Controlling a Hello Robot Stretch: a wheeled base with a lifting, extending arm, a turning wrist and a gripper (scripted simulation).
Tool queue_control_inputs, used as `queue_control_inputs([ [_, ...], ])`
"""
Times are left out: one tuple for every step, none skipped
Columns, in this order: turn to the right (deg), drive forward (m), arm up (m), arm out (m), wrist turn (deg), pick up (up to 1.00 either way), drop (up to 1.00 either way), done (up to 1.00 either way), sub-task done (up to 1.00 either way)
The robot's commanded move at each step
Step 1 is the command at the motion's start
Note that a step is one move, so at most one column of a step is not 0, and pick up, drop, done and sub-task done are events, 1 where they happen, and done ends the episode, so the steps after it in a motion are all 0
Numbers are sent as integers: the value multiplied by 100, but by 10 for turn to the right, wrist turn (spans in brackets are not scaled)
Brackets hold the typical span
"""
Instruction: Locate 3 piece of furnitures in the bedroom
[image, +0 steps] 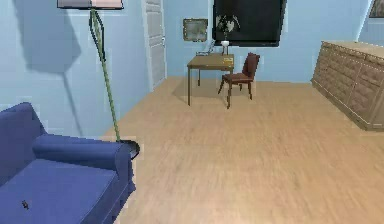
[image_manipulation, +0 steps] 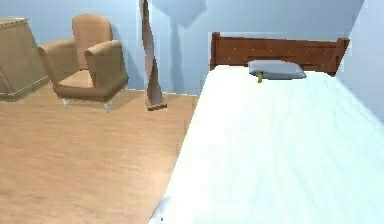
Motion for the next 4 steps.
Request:
queue_control_inputs([
  [90, 0, 0, 0, 0, 0, 0, 0, 0],
  [30, 0, 0, 0, 0, 0, 0, 0, 0],
  [0, 15, 0, 0, 0, 0, 0, 0, 0],
  [450, 0, 0, 0, 0, 0, 0, 0, 0],
])
